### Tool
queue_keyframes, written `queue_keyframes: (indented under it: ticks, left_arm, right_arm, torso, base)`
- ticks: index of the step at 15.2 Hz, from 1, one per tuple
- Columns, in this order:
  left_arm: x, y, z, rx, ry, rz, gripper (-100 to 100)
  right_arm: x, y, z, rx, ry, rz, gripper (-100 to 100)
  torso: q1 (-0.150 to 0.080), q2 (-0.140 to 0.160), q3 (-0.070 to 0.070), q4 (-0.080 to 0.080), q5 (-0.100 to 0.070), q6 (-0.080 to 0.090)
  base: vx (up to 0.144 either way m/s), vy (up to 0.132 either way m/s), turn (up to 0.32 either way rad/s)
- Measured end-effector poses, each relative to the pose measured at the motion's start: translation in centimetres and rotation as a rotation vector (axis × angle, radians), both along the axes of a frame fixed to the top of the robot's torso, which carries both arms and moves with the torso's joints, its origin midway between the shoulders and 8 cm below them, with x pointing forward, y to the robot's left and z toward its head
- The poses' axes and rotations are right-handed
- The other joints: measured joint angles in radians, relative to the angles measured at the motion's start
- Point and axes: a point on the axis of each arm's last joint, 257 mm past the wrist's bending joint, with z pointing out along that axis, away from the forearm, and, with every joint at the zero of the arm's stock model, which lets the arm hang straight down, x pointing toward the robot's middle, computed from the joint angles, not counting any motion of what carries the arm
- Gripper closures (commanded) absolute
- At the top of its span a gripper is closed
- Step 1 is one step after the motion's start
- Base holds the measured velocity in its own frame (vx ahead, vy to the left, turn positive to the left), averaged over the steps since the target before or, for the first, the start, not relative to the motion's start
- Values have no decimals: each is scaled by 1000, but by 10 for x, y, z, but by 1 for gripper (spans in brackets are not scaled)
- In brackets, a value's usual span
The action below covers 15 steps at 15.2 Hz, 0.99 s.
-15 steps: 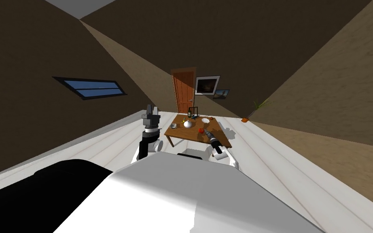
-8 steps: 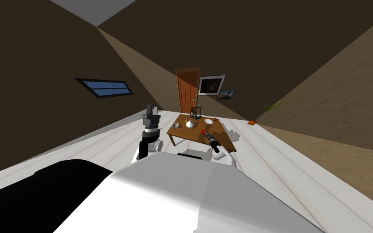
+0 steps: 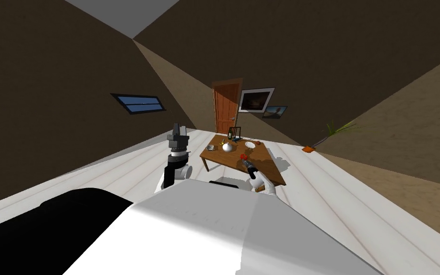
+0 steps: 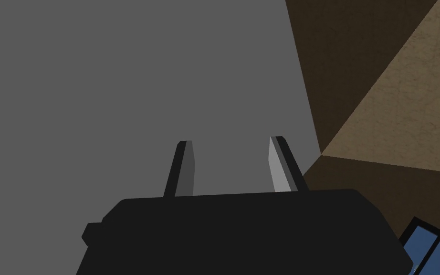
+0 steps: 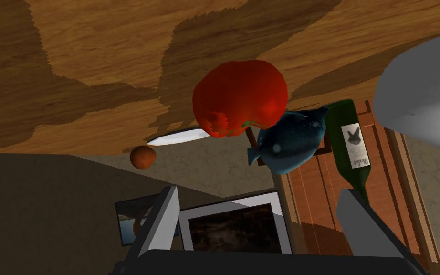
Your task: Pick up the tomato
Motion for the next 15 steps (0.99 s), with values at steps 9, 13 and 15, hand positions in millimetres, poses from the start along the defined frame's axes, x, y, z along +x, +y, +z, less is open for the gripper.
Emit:
queue_keyframes:
  ticks: [9,13,15]
  left_arm:
    - [0,0,0,0,0,0,0]
    - [0,0,0,0,0,0,0]
    - [0,0,0,0,0,0,0]
  right_arm:
    - [-13,-38,-43,-245,140,-19,-100]
    - [-21,-59,-55,-350,192,-25,-100]
    - [-25,-69,-60,-400,217,-30,-100]
  torso:
    - [0,0,0,0,0,1]
    - [0,0,0,0,0,0]
    - [0,0,0,0,0,1]
  base:
    - [10,10,126]
    - [12,12,160]
    - [11,8,77]
